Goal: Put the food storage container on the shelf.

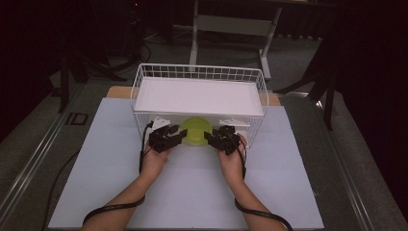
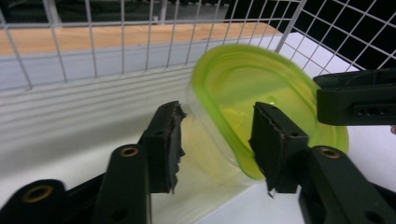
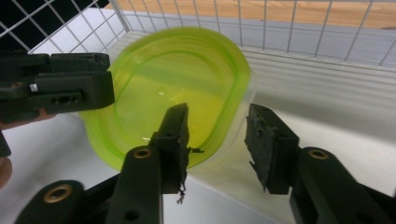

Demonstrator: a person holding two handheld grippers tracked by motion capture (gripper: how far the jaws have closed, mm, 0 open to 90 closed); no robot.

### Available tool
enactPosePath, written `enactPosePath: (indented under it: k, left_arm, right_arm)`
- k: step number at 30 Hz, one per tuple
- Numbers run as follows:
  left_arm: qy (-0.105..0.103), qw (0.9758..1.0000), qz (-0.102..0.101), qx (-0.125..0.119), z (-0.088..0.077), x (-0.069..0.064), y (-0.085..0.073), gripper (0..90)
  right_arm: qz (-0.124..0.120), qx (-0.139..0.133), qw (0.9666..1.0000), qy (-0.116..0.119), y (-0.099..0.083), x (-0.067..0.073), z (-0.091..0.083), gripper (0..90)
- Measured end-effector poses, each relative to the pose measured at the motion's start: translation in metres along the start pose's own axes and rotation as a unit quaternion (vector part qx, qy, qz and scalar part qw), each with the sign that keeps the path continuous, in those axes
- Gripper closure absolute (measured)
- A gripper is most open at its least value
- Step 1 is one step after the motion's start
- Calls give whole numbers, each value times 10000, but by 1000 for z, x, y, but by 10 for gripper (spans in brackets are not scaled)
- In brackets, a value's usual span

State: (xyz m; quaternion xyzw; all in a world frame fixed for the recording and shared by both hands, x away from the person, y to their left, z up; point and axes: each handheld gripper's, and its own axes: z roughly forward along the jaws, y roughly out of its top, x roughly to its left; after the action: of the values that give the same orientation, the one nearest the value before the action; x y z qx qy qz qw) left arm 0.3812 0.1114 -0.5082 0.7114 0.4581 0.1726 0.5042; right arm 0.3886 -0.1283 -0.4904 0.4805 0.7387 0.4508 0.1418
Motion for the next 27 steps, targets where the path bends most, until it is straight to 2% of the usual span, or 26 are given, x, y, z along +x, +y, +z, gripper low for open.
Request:
enactPosePath:
  k: [3,8,9,14,16,19,22,24,27]
  left_arm:
    - [-59,10000,-39,-69,0,-2,1,506]
    - [-177,9997,-48,-170,-8,-1,1,497]
    - [-188,9997,-88,-150,-10,-1,0,497]
    - [-226,9997,-8,-136,-21,-1,-2,492]
    - [-301,9994,-58,-129,-26,-2,-4,477]
    - [-403,9991,-24,-87,-34,-4,-9,452]
    - [-472,9988,153,-25,-42,-9,-14,411]
    - [-561,9982,200,-16,-48,-12,-17,385]
    - [-789,9968,103,-59,-56,-13,-21,344]
  right_arm:
    - [24,-79,10000,1,0,0,0,524]
    - [-69,-219,9997,-48,0,2,-7,457]
    - [-93,-230,9997,-66,-1,1,-9,457]
    - [-114,-255,9996,-44,-2,4,-21,456]
    - [-167,-273,9995,-47,-3,5,-25,456]
    - [-205,-270,9994,-11,-7,9,-30,457]
    - [-222,-267,9994,47,-11,14,-34,457]
    - [-291,-238,9993,69,-14,19,-35,458]
    - [-348,-188,9991,150,-19,27,-36,463]
